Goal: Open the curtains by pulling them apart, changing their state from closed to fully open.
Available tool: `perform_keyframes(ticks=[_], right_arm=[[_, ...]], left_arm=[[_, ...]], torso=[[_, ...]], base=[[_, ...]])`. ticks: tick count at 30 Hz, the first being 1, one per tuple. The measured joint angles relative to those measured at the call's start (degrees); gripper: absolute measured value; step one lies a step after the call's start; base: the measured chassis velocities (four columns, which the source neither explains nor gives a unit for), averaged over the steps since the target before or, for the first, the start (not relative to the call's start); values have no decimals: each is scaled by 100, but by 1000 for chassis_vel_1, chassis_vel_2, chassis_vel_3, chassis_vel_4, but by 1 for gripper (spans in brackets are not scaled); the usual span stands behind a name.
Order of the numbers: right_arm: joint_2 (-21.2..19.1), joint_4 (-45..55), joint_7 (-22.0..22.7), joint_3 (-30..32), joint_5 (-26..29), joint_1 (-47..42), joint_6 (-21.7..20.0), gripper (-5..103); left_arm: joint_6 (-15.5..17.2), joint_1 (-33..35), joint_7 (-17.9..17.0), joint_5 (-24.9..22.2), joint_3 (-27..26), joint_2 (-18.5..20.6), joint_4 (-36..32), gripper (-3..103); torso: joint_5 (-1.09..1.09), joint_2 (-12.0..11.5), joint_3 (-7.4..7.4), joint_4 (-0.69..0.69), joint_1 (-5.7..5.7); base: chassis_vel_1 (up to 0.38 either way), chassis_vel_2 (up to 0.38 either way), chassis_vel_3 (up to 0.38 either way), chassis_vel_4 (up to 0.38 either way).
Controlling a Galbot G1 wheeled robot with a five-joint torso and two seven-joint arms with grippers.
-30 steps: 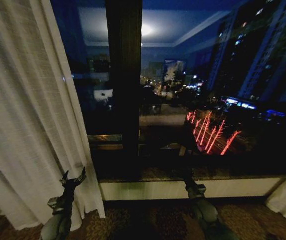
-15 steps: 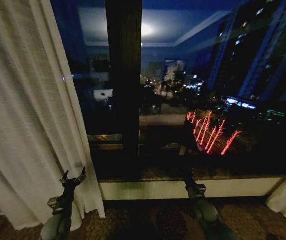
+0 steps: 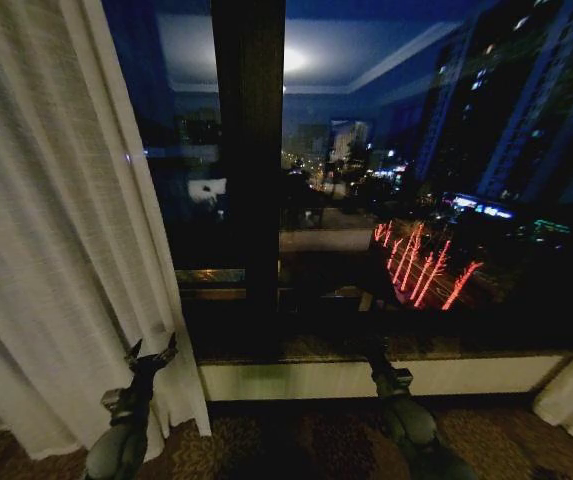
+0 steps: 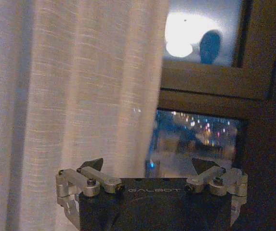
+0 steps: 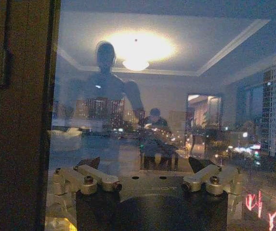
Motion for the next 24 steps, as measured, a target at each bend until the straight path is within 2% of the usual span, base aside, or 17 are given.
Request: perform_keyframes(ticks=[5, 6, 7, 8, 9, 15, 16, 18, 19, 22, 23, 24], right_arm=[[0, 0, 0, 0, 0, 0, 0, 100], [0, 0, 0, 0, 0, 0, 0, 100], [0, 0, 0, 0, 0, 0, 0, 100], [0, 0, -1, -1, 0, 0, 0, 100], [1, 0, 0, 0, 0, 0, 0, 100], [1, 0, -1, -1, 0, 0, 0, 100], [0, 0, -1, -1, 0, 0, 0, 100], [0, 0, -1, -1, 0, 0, 0, 100], [0, 0, -1, -1, 0, 0, 0, 100], [1, 0, 0, 0, 0, 0, 0, 100], [0, 0, -1, -1, 0, 0, 0, 100], [0, 0, -1, -1, 0, 0, 0, 100]], left_arm=[[991, -50, -499, 162, 299, 6, -622, 100], [991, -50, -499, 162, 299, 6, -622, 100], [1121, -35, -644, 285, 312, 40, -775, 100], [1185, -22, -757, 393, 295, 79, -883, 100], [1207, -10, -814, 437, 278, 93, -908, 100], [1149, -42, -854, 505, 203, 110, -887, 100], [1081, -55, -852, 534, 192, 118, -850, 100], [669, -88, -716, 607, 176, 147, -670, 100], [669, -88, -716, 607, 176, 147, -670, 100], [-536, -182, -276, 743, 161, 175, -22, 100], [-732, -199, -214, 754, 162, 177, 114, 100], [-1163, -231, -115, 759, 162, 179, 472, 100]], torso=[[-1, 0, 0, 0, 0], [-1, 0, 0, 0, 0], [-4, 0, 0, -1, 0], [5, 0, 0, -1, 0], [1, 0, 0, 0, 0], [-2, 0, 0, 0, 0], [-1, 0, 0, 0, 0], [0, 0, 0, 0, 0], [0, 0, 0, 0, 0], [0, 0, 0, -1, 0], [-1, 0, 0, 0, 0], [-3, 0, 0, 0, 0]], base=[[0, 0, 0, 0], [0, 0, 0, 0], [0, 0, 0, 0], [0, 0, 0, 0], [0, 0, 0, 0], [0, 0, 0, 0], [0, 0, 0, 0], [0, 0, 0, 0], [0, 0, 0, 0], [0, 0, 0, 0], [0, 0, 0, 0], [0, 0, 0, 0]])
